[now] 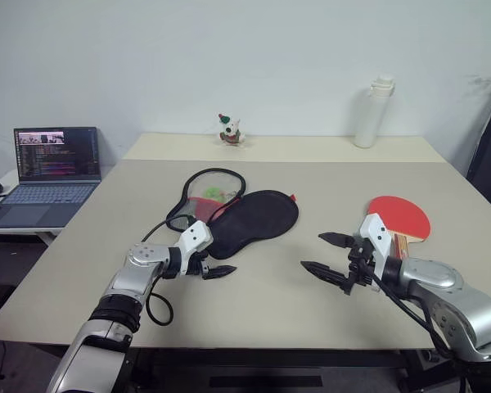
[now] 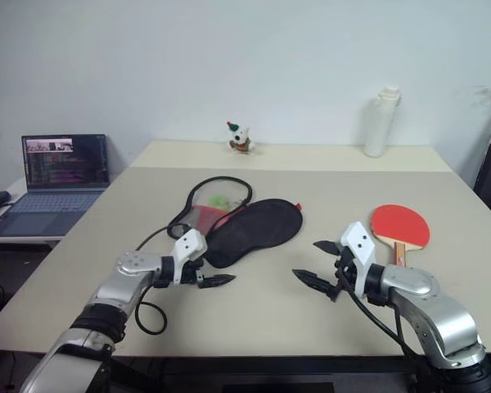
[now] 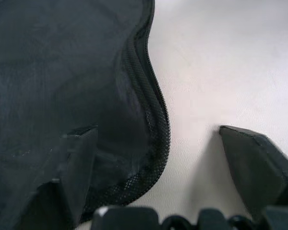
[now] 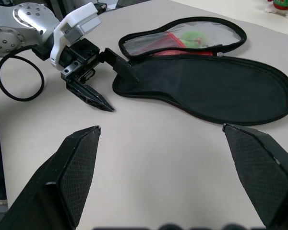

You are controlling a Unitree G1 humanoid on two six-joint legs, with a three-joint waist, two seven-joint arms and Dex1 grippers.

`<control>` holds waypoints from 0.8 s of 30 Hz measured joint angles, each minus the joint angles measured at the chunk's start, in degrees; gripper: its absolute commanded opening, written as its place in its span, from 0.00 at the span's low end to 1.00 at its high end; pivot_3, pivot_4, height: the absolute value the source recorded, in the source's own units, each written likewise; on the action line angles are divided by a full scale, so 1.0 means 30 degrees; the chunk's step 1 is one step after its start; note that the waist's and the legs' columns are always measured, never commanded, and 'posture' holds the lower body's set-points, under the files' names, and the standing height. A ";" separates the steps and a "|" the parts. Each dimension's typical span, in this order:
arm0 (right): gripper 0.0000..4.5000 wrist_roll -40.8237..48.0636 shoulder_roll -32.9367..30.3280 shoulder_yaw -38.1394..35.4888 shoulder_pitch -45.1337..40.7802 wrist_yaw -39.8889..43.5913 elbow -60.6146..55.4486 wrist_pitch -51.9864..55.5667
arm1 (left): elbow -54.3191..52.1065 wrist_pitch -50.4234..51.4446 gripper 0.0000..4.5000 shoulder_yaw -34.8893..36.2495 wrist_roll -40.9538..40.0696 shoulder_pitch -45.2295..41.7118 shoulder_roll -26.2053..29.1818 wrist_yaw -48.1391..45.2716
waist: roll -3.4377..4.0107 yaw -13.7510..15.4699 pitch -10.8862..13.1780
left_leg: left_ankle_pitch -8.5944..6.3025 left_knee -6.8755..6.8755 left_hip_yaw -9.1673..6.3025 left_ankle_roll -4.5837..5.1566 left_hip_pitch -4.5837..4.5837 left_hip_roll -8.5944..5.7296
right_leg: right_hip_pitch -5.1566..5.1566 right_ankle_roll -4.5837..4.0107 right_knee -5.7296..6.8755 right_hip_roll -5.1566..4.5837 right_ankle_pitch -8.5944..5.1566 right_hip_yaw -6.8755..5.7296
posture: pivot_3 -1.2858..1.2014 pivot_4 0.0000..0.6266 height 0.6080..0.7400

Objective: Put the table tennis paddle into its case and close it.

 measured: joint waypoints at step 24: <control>1.00 0.0025 -0.0915 -0.1350 0.1303 -0.0267 0.0003 -0.0200 | -1.0375 1.1367 0.01 -0.0412 -0.1825 0.2542 -0.6090 0.6000 | -0.0013 0.0046 -0.0003 | 0.0000 0.0033 -0.0010 0.0001 -0.0002 -0.0030 | 0.0025 0.0034 -0.0005 -0.0014 0.0018 0.0027 | 0.52 0.24 1.00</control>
